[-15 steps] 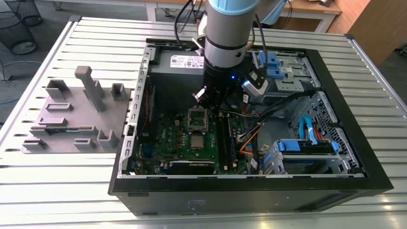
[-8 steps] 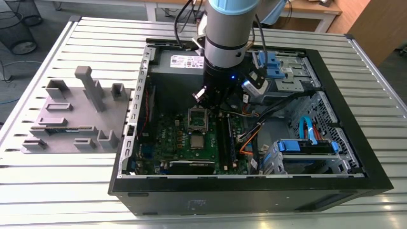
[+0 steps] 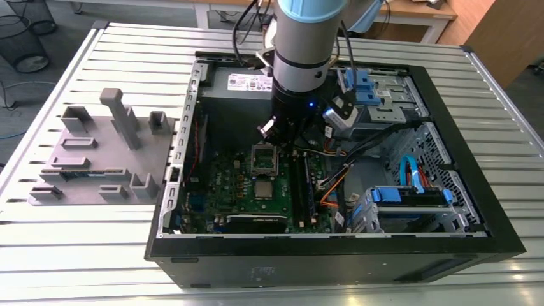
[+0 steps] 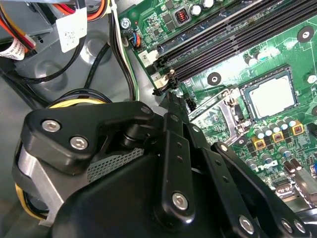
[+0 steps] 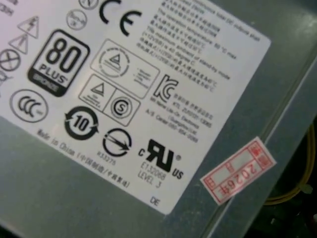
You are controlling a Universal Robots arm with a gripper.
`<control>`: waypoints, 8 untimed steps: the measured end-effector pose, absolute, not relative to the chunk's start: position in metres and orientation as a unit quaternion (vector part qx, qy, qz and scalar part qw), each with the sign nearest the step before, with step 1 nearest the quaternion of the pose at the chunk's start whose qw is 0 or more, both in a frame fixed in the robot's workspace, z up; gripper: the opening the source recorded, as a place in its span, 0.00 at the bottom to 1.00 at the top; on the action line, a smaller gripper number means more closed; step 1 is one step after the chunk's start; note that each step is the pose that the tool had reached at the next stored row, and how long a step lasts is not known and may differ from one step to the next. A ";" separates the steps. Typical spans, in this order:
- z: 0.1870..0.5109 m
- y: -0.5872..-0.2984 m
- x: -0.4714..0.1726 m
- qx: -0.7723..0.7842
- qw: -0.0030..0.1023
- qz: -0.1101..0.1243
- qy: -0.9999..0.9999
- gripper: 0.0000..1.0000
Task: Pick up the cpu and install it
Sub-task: 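Close the cpu cover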
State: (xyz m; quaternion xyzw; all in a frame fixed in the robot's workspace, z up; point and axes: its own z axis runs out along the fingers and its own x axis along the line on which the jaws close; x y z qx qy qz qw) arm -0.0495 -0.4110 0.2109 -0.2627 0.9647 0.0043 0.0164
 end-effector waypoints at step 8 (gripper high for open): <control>0.208 -0.411 -0.054 -0.267 0.016 0.004 0.963 0.11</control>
